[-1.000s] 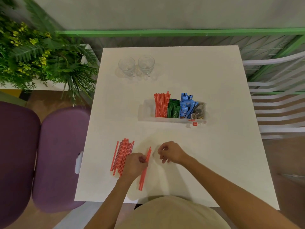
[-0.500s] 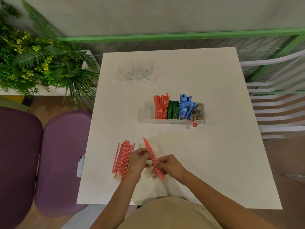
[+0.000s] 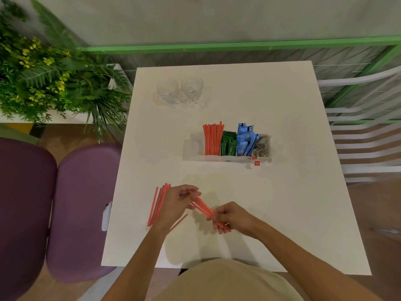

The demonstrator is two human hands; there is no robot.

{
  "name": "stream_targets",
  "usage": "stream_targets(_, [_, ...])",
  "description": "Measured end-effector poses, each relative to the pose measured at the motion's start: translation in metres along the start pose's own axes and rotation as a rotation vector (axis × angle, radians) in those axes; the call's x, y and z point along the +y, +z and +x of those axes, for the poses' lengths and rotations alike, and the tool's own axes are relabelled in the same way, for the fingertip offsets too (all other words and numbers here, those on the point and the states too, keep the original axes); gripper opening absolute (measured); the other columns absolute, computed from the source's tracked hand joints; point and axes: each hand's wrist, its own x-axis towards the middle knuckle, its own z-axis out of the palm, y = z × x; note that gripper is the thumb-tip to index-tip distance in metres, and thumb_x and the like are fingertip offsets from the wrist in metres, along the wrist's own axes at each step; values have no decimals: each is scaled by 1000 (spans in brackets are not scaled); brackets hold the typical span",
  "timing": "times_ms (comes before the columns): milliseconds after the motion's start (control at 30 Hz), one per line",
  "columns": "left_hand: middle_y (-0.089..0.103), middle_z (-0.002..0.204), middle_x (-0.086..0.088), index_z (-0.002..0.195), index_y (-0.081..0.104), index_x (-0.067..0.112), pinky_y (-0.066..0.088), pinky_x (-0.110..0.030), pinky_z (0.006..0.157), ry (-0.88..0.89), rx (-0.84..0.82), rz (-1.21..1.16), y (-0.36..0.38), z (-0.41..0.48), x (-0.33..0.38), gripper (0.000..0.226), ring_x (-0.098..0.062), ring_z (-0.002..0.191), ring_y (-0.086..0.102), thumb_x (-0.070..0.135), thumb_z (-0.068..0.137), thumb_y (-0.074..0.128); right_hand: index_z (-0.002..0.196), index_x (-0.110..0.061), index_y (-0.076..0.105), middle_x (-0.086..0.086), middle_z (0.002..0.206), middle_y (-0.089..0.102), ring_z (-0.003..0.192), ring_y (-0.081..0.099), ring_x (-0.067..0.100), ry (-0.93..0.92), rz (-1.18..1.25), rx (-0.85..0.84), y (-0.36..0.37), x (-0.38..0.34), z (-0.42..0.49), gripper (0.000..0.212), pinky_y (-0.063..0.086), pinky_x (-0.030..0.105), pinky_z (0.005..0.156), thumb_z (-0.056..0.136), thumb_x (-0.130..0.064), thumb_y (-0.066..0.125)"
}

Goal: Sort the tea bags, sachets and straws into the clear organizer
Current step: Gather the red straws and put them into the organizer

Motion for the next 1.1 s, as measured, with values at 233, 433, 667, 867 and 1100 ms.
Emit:
stream_targets(233, [76,90,-11,95,70,4,60,-35,65,-47,-23,-50,20,-7,-7,9,-26,86,72,4,91,62,104,1,69,7,67,57,53,48,14,48,144,-2,-5,-2,0,20,36,23,45,96,-9,54])
stream_targets(433, [67,67,2,94,68,20,47,-26,51,49,15,210,25,-14,-8,21,-14,54,61,25,100,49,114,7,64,2,63,47,48,33,10,109,218,-70,-7,-10,-3,27,24,19,41,97,-8,49])
stream_targets(667, [57,53,-3,65,65,7,39,-20,57,92,-67,232,34,-16,0,36,-7,52,48,33,91,64,116,7,63,4,68,50,51,36,9,159,215,-190,-4,-24,-9,30,23,18,39,98,-12,48])
stream_targets(867, [41,50,6,57,54,8,31,-17,53,101,77,246,35,-14,-3,42,-7,50,34,33,88,68,105,6,69,19,88,70,68,67,19,46,291,25,-5,-27,-12,21,51,24,54,93,-7,58])
stream_targets(1100, [38,50,4,60,54,2,29,-17,52,103,290,153,35,-15,-6,44,-6,49,32,32,91,64,103,10,68,29,94,71,88,72,36,-142,424,266,-10,-25,-11,18,61,29,73,87,2,66])
